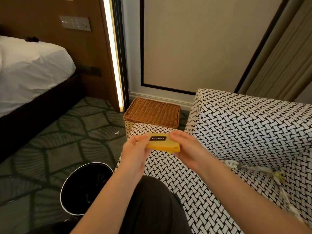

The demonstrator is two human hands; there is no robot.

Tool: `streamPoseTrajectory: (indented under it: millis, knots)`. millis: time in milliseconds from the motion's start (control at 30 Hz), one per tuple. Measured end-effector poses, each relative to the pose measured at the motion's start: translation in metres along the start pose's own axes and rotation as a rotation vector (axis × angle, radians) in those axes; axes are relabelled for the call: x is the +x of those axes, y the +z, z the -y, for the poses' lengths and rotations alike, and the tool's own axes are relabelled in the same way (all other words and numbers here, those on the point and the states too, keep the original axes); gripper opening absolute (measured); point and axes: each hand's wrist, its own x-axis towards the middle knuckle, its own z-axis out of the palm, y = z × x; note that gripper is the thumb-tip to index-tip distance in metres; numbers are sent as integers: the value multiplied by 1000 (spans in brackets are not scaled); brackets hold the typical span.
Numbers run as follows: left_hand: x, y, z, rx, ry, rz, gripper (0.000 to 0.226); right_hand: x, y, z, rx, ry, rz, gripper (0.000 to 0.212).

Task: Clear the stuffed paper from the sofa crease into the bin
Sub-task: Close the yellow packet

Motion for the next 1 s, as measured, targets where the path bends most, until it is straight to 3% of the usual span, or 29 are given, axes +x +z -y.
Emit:
streamPoseTrajectory:
  millis: [167, 267, 433, 533, 633, 700, 800, 1000]
  knots:
    - [49, 2, 21, -23, -80, -166, 10, 42, -4, -14, -151, -121, -133, 63]
    - [78, 7, 35, -31, -52, -247, 17, 73, -4, -24, -85, -59, -236, 50]
    - [137, 9, 52, 28, 30, -283, 25, 135, -3, -36, 57, 115, -196, 20]
    - [162, 3, 64, 257, 159, -226, 19, 170, -4, -33, 22, 120, -297, 13]
    - [199, -17, 81, 832, 322, -140, 25, 223, -7, -33, -59, 54, -404, 19]
    - [218, -22, 83, 1033, 389, -129, 31, 256, -9, -33, -77, 24, -465, 20]
    - [243, -16, 84, 1156, 483, -177, 35, 303, -10, -28, -31, -28, -530, 32]
    - [278, -13, 92, 1263, 560, -217, 35, 378, -23, -34, -46, -84, -593, 36]
